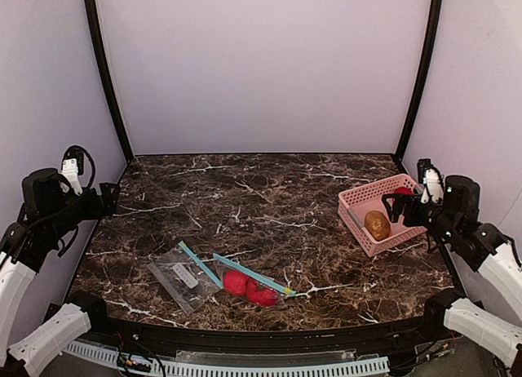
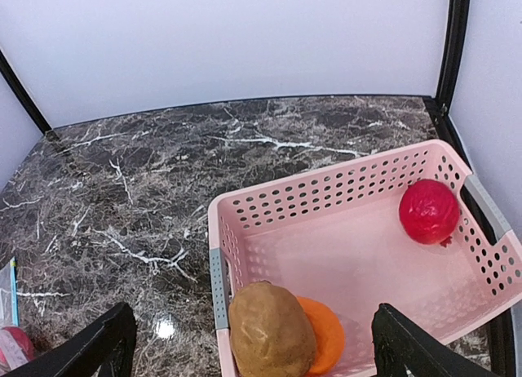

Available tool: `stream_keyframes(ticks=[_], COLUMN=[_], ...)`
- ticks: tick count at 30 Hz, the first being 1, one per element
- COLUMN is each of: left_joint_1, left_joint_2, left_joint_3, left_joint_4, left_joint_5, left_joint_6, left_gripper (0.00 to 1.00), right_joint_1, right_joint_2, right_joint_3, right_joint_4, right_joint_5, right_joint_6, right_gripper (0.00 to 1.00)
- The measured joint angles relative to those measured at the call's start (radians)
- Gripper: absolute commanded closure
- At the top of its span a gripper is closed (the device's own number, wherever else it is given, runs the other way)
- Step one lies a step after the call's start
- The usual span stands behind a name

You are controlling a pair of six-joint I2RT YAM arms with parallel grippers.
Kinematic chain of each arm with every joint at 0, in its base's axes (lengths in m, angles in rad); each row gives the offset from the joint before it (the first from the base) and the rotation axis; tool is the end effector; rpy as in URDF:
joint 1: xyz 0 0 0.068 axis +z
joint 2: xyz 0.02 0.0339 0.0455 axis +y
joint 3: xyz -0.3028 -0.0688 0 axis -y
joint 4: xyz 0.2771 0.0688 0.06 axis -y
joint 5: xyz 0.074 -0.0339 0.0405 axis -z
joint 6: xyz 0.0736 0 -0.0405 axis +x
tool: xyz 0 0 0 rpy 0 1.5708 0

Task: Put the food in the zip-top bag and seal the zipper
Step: Reset both arms

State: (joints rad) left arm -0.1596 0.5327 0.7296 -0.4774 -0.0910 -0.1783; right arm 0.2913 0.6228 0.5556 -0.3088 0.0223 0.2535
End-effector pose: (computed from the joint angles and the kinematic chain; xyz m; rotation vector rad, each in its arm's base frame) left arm 0.1597 -0.0189 0.3396 -0.0808 1.8510 -0.1512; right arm 0.1842 0.0535 0.2772 -0.0222 1.9617 0.3380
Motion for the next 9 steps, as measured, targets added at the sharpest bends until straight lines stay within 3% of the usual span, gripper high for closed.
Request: stream_keyframes(ticks=[9], left_joint_1=[0.0], left_joint_2=[-0.095], left_joint_3=[-0.026], left_joint_4=[-0.008], left_joint_5=[-0.082], left_joint_6=[0.034], left_gripper=[0.01], right_joint_1=[0.0], right_joint_2=[-0.053], right_joint_3=[-0.026], right_joint_4=[0.039], right_joint_5=[0.024], right_joint_6=[-0.018], right_gripper=[0.01])
